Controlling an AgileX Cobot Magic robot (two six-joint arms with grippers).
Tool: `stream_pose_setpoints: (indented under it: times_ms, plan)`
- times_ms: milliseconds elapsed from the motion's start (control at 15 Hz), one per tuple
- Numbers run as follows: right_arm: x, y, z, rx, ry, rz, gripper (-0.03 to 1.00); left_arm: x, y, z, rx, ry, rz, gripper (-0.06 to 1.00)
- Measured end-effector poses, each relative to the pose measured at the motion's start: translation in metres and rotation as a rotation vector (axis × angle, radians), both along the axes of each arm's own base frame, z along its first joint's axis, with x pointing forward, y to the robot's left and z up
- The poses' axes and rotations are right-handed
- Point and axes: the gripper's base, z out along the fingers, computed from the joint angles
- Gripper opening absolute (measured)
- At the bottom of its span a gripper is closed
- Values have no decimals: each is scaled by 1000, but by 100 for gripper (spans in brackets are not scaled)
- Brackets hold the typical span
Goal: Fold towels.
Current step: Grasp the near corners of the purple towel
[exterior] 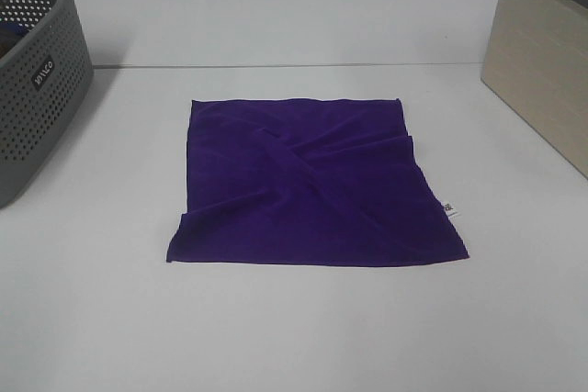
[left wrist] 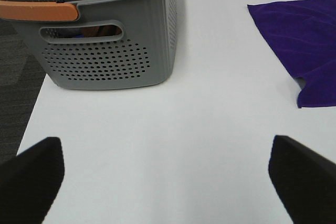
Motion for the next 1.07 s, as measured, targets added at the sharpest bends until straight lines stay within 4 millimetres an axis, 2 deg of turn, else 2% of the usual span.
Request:
stream_pose_setpoints:
  times_ms: [333,467,600,1067]
  plan:
    - [0,0,0,-2,0,-1,80,0,0,0,0,0,0,99]
    - [0,0,0,-4,0,-3,92,0,0,0,0,0,0,99]
    - [0,-1,0,-6,0,-4,98,0,0,0,0,0,0,99]
    - [0,0,0,-3,0,-2,99,0,0,0,-3,0,1,99]
